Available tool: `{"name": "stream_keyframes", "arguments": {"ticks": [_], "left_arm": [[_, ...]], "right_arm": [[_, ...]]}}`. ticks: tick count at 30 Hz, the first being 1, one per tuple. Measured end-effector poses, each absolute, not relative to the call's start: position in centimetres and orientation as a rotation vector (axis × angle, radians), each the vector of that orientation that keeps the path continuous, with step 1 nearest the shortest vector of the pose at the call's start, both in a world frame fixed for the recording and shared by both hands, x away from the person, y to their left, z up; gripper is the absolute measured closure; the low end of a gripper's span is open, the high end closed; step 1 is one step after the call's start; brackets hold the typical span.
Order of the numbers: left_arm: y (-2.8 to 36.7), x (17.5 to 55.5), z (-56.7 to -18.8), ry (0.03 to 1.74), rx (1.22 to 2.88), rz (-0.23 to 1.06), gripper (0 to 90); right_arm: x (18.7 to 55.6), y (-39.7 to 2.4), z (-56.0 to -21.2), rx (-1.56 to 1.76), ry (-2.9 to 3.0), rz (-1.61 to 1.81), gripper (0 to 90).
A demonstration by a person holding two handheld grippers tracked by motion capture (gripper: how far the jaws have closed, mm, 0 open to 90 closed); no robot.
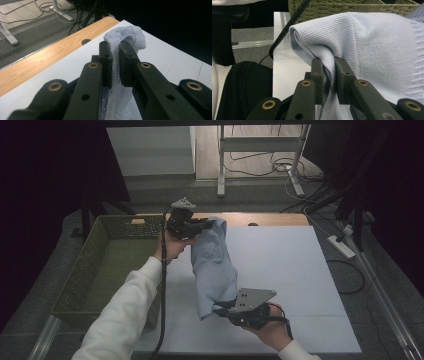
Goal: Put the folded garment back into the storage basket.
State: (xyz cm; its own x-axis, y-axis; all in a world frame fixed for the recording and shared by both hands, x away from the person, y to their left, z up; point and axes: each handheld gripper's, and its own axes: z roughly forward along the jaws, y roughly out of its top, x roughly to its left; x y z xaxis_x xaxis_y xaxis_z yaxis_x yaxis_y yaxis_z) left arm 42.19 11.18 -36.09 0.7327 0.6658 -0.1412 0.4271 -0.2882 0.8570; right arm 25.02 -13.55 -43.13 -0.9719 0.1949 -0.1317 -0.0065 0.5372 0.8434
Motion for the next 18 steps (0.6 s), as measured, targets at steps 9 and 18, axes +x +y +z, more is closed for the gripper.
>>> {"name": "stream_keyframes", "arguments": {"ticks": [9, 18], "left_arm": [[11.8, 42.1, -36.0, 0.845, 1.915, 0.304, 81.8], [12.3, 42.0, -35.8, 0.851, 1.903, 0.313, 81.9]], "right_arm": [[25.4, -13.0, -43.1, 0.153, 2.563, 1.417, 78.5], [25.5, -12.8, -42.9, 0.152, 2.561, 1.421, 78.5]]}}
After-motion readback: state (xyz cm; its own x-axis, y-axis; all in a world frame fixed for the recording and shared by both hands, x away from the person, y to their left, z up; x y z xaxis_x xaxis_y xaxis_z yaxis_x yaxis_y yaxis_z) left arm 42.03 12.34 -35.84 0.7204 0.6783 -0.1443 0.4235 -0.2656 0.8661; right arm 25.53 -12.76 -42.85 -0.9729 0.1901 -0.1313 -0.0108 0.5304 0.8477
